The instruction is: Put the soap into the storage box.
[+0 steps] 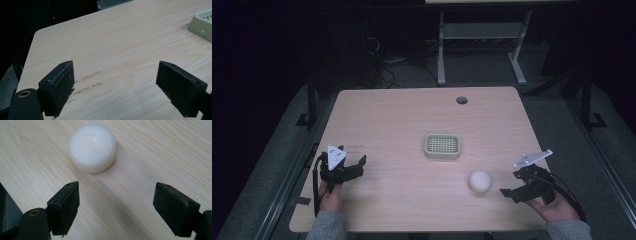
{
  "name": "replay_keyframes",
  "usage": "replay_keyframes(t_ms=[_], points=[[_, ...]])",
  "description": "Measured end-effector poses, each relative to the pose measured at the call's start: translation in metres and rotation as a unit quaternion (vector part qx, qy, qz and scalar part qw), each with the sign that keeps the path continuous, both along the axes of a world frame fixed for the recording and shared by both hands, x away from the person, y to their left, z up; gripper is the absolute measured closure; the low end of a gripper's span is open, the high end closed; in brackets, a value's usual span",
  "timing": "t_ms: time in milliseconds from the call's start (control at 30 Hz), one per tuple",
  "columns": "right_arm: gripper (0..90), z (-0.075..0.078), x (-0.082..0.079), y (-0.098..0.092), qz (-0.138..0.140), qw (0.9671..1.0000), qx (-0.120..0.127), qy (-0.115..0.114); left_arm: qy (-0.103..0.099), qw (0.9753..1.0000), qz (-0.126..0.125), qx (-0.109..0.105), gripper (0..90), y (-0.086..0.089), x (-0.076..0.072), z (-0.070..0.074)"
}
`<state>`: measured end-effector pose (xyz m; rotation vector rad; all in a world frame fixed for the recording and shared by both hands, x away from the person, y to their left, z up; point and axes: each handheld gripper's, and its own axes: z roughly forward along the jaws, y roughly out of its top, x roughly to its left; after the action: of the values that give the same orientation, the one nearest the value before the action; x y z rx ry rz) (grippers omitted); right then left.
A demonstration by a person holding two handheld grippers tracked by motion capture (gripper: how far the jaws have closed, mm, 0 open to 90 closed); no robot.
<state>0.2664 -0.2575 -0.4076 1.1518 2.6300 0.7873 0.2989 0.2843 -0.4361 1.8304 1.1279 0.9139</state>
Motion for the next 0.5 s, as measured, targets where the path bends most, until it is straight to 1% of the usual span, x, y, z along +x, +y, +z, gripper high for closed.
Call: replay_keyframes(t_ms=[33, 133, 200, 233, 267, 333, 467, 500], points=[[20.3, 0.002, 0.001, 0.004, 0.005, 1.0000, -0.004, 0.003, 0.000, 1.0000, 0.000, 0.001, 14.8, 0.000, 0.000, 0.000], [20.3, 0.004, 0.003, 0.007, 0.011, 0.9999, -0.008, 0.004, 0.002, 1.0000, 0.000, -0.001, 14.8, 0.001, 0.000, 0.000], [20.3, 0.006, 0.005, 0.010, 0.017, 0.9998, -0.008, 0.005, 0.002, 1.0000, 0.000, 0.000, 14.8, 0.001, 0.000, 0.000], [20.1, 0.007, 0.006, 0.014, 0.020, 0.9997, -0.013, 0.008, 0.001, 1.0000, 0.000, -0.002, 14.8, 0.001, 0.000, 0.000], [20.1, 0.007, 0.006, 0.014, 0.020, 0.9997, -0.013, 0.008, 0.001, 1.0000, -0.002, -0.003, 14.8, 0.001, 0.000, 0.000], [20.1, 0.008, 0.008, 0.017, 0.029, 0.9994, -0.014, 0.008, 0.001, 1.0000, -0.002, -0.002, 14.8, 0.000, 0.000, 0.000], [19.9, 0.009, 0.012, 0.024, 0.038, 0.9989, -0.022, 0.014, 0.001, 1.0000, 0.000, -0.002, 14.8, 0.001, 0.001, 0.000], [19.9, 0.010, 0.015, 0.027, 0.044, 0.9986, -0.026, 0.016, 0.002, 1.0000, 0.000, -0.005, 14.8, 0.001, 0.001, 0.000]])
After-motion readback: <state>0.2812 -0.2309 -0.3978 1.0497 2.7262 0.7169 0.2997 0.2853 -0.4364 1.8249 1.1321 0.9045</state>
